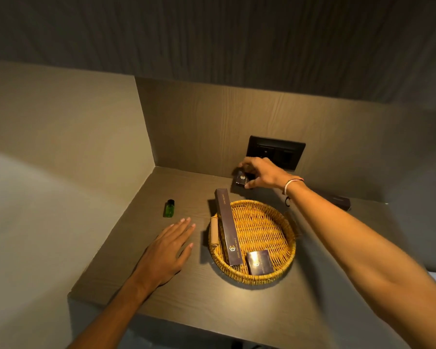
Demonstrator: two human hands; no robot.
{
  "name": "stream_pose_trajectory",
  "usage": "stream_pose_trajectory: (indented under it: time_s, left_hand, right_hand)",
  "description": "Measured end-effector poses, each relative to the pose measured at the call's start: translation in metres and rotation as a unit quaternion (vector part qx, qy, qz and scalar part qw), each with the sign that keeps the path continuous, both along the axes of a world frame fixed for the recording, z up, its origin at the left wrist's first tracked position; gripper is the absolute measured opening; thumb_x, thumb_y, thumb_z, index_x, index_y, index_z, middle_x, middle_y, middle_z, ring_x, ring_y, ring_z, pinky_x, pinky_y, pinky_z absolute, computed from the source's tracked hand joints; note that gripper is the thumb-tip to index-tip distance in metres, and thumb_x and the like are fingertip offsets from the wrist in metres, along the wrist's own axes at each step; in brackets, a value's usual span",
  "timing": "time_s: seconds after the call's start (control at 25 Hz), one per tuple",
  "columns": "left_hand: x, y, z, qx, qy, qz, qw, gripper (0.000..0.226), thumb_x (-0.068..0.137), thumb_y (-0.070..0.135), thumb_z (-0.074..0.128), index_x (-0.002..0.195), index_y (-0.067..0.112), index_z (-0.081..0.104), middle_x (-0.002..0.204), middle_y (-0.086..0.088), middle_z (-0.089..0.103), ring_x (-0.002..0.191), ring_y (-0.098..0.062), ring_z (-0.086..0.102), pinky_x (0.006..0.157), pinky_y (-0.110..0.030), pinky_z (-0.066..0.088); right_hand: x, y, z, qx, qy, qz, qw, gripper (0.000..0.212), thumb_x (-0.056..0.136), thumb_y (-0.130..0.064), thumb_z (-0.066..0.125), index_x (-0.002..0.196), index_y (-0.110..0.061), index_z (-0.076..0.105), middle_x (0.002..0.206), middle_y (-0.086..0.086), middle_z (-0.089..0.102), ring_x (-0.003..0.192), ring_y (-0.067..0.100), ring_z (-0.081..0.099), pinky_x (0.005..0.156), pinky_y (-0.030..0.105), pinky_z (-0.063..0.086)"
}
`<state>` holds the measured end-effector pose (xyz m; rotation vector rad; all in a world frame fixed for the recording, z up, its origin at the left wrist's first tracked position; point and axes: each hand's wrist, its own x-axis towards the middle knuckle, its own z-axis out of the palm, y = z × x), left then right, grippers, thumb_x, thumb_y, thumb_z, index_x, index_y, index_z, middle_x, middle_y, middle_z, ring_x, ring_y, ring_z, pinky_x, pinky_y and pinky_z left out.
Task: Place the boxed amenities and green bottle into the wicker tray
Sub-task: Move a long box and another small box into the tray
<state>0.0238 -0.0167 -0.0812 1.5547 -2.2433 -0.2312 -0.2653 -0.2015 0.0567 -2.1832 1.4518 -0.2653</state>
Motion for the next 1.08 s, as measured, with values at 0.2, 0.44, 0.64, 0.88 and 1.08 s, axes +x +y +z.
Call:
stream_pose_trajectory:
  time_s: [0.2, 0.44, 0.64, 0.88, 1.08]
  left_hand:
    - [0.0, 0.001, 0.002, -0.006, 0.001, 0.002, 1.0, 0.056, 0.098, 0.048, 0.027, 0.15, 0.029, 0.021, 0.157, 0.008, 0.023, 0.146, -0.002, 0.015, 0.119, -0.027, 0.014]
    - [0.001, 0.001, 0.003, -0.005, -0.004, 0.001, 1.0, 0.056, 0.097, 0.049, 0.027, 0.15, 0.029, 0.024, 0.157, 0.008, 0.024, 0.146, -0.003, 0.017, 0.118, -0.027, 0.015]
    - [0.003, -0.003, -0.001, 0.006, 0.003, -0.002, 1.0, 0.058, 0.096, 0.052, 0.026, 0.149, 0.03, 0.024, 0.157, 0.008, 0.024, 0.146, -0.005, 0.018, 0.119, -0.033, 0.019]
    - [0.002, -0.006, -0.005, 0.01, -0.003, -0.002, 1.0, 0.056, 0.097, 0.053, 0.025, 0.149, 0.034, 0.021, 0.157, 0.011, 0.021, 0.145, -0.001, 0.015, 0.116, -0.029, 0.015]
    - [0.006, -0.008, -0.01, 0.009, -0.017, 0.002, 1.0, 0.056, 0.097, 0.056, 0.022, 0.149, 0.035, 0.02, 0.157, 0.011, 0.021, 0.145, -0.002, 0.015, 0.115, -0.03, 0.016]
  right_hand:
    - [-0.021, 0.047, 0.016, 0.064, 0.037, 0.084, 0.994, 0.059, 0.068, -0.013, 0.089, 0.119, -0.021, 0.06, 0.12, 0.001, 0.063, 0.115, 0.021, 0.06, 0.092, 0.032, 0.053]
    - [-0.015, 0.09, -0.004, 0.137, 0.079, 0.147, 0.976, 0.053, 0.071, -0.007, 0.085, 0.114, -0.021, 0.059, 0.105, -0.013, 0.055, 0.101, 0.009, 0.054, 0.075, 0.015, 0.042]
    - [-0.01, 0.1, -0.003, 0.167, 0.08, 0.149, 0.971, 0.051, 0.072, -0.004, 0.084, 0.116, -0.014, 0.062, 0.119, 0.005, 0.065, 0.113, 0.022, 0.061, 0.101, 0.041, 0.052]
    - [-0.052, 0.108, 0.0, -0.007, -0.055, 0.024, 0.998, 0.038, 0.083, -0.032, 0.077, 0.117, -0.022, 0.064, 0.117, -0.003, 0.067, 0.106, 0.009, 0.061, 0.095, 0.031, 0.054]
    - [-0.109, 0.128, -0.043, -0.172, -0.15, -0.239, 0.944, 0.022, 0.095, -0.022, 0.061, 0.117, -0.018, 0.064, 0.119, 0.003, 0.066, 0.111, 0.014, 0.059, 0.09, 0.03, 0.05]
